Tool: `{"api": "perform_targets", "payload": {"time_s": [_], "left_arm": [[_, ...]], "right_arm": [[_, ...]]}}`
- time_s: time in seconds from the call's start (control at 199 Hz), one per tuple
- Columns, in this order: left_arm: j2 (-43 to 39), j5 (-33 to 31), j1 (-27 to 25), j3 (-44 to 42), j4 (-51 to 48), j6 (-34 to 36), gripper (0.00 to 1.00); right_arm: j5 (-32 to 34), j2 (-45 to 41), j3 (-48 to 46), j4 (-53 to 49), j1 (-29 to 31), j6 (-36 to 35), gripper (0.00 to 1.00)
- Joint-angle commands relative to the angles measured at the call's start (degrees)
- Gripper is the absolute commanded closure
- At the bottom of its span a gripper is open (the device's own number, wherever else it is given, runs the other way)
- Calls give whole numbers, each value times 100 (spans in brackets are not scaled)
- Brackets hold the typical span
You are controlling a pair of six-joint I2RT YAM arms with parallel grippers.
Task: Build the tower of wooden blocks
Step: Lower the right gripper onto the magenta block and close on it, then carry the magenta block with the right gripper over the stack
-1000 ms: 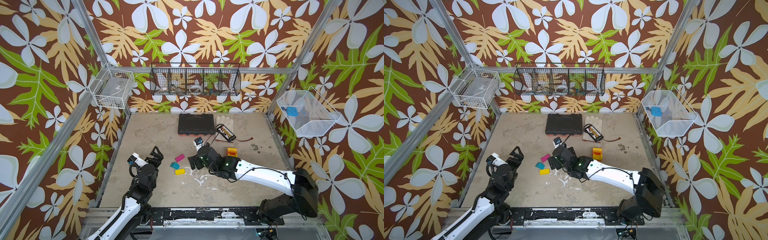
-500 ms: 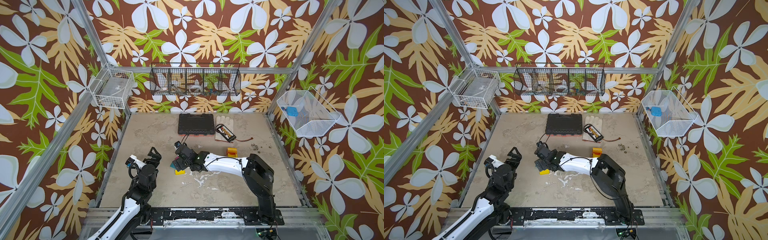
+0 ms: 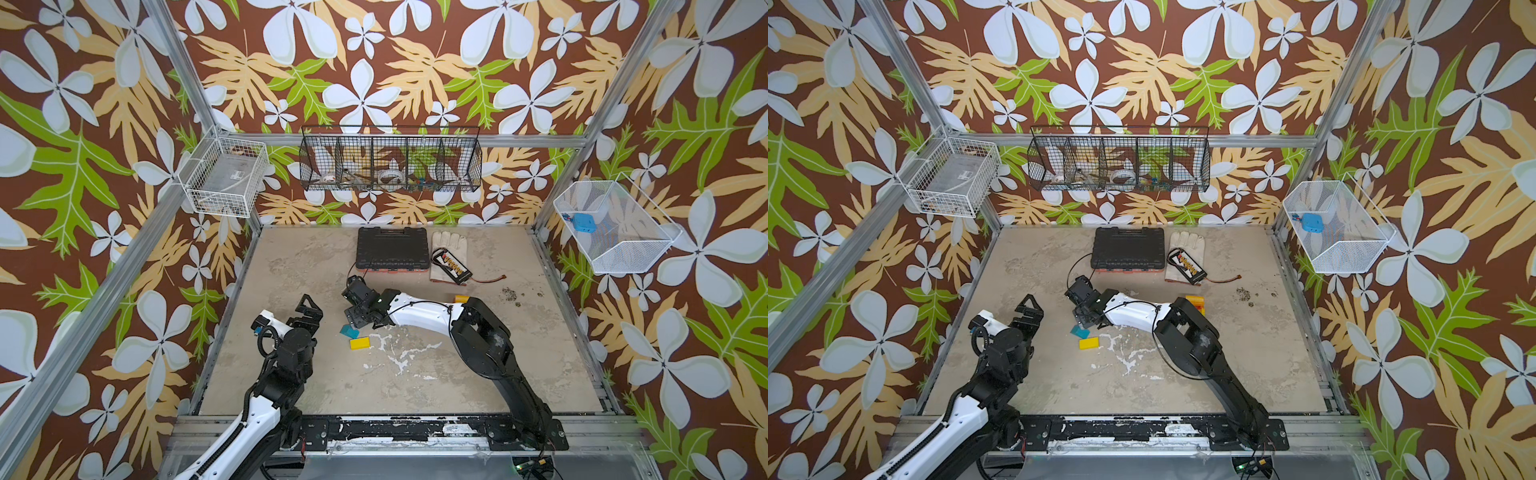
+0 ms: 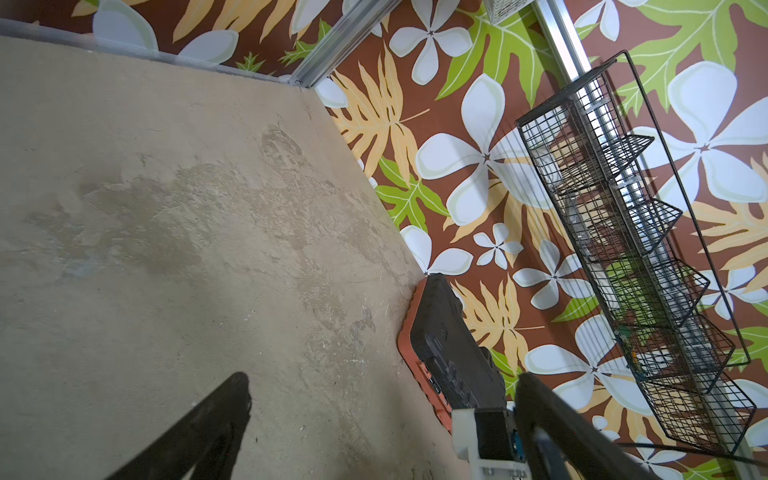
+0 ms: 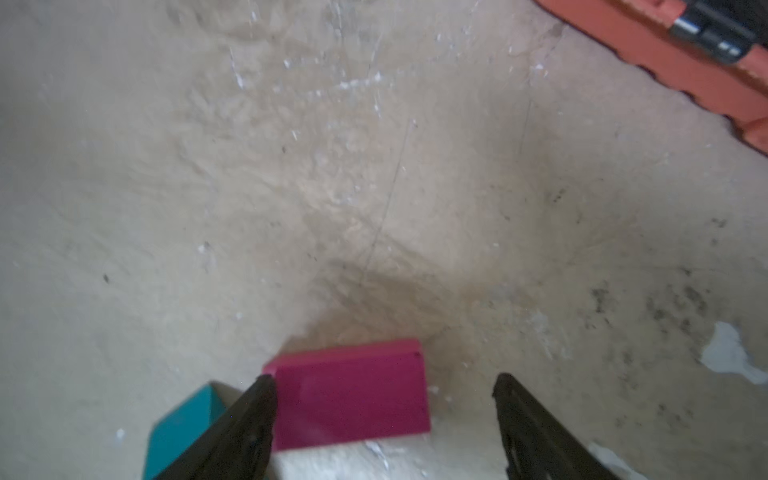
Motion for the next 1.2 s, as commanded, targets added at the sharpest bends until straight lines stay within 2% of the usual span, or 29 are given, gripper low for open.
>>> {"api": "perform_targets", "payload": {"time_s": [0.0,0.256,0.507,0.678,0.803,0.939,1.2], "left_arm": [[32,-53,4,40,87,32,0],[86,-30,3,49,119,51,0],[82,-12,4,50,123,46,0],[111,71,0,46,205,88,0],[205,347,4,59,448,294,0],[429,882,8,122,820,670,0],[1606,2723,4,612,1612,1443,0]], "right_arm": [[-91,180,157,-298,1,-32,18],[-118,364,300,-388,2,-9,19],[-24,258,85,-390,2,63,39],[40,-127,-213,-390,-33,216,47],[64,-834,-685,-385,-116,359,50],[344,-2048,-1370,-335,-148,509,51],[915,-4492,-2996,-332,-301,906,51]]}}
